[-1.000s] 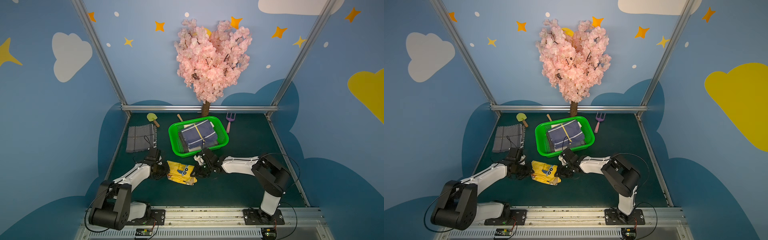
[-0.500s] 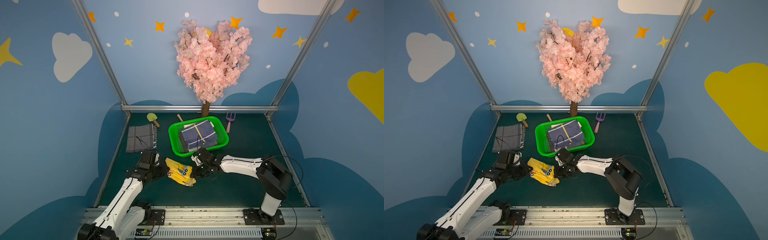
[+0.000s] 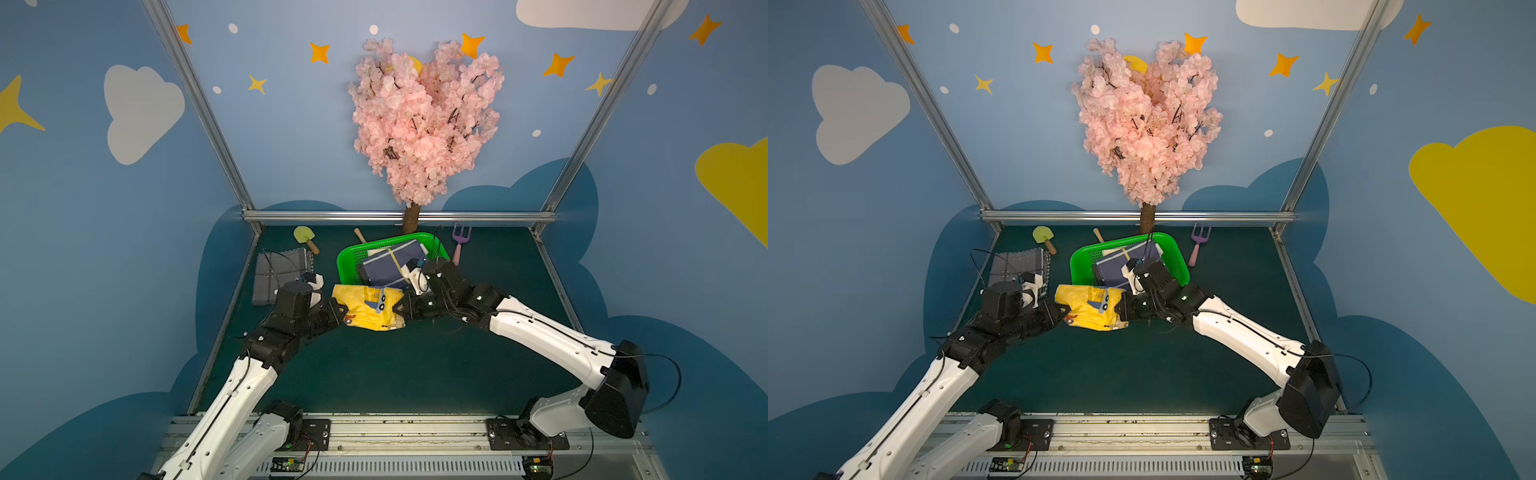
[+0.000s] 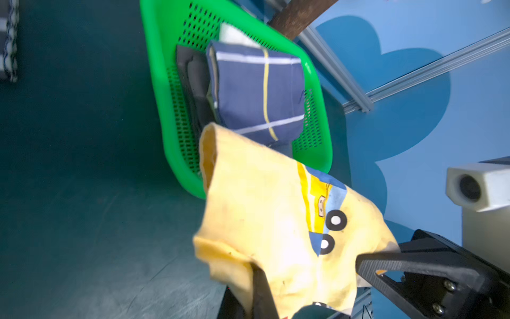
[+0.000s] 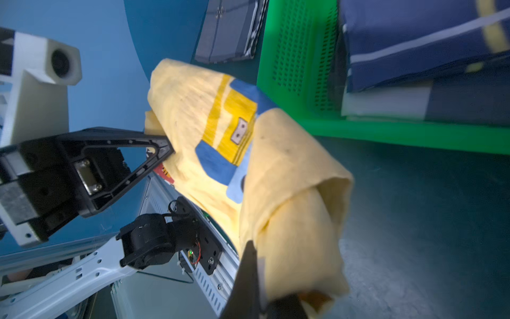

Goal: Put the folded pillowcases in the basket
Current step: Pick up the pillowcase at the center of the board, then place the pillowcase in the basket.

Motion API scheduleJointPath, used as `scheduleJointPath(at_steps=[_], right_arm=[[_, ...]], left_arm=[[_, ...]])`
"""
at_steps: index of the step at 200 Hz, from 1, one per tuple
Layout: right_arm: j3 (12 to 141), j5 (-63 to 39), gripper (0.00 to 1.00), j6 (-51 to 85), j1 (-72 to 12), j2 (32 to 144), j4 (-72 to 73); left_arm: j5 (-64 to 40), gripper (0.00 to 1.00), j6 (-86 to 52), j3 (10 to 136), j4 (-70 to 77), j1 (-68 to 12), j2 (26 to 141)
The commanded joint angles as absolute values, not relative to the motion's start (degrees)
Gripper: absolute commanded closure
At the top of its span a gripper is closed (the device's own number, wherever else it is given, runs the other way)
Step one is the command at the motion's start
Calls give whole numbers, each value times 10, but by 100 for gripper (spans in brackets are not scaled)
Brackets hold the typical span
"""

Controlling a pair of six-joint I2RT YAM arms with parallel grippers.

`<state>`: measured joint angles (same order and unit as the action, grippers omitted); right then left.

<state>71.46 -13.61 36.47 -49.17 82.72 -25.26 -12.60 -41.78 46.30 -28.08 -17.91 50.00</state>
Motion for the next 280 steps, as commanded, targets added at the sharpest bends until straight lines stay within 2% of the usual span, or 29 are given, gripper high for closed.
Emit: scheduleJointPath(at_steps=[1,76,167,211,268,280], right_arm=[[731,-117,100,321,-448,821,-254],[834,-183,100,294,-324,921,-235],[966,-227,100,307,-260,1103,-241],[1019,-224,100,300,-253,1167,-248],[1063,-231,100,293,-245,1237,-272],[1068,-229,100,293,-243,1247,-275]], left_arm=[[-114,97,-408,488,-214,-183,548],[-82,97,-403,571,-49,-199,766],[-63,97,-416,671,30,-207,987],[-65,97,-418,717,20,-201,1050],[-66,97,-418,715,14,-196,1081],[-64,92,-416,717,8,-195,1089]])
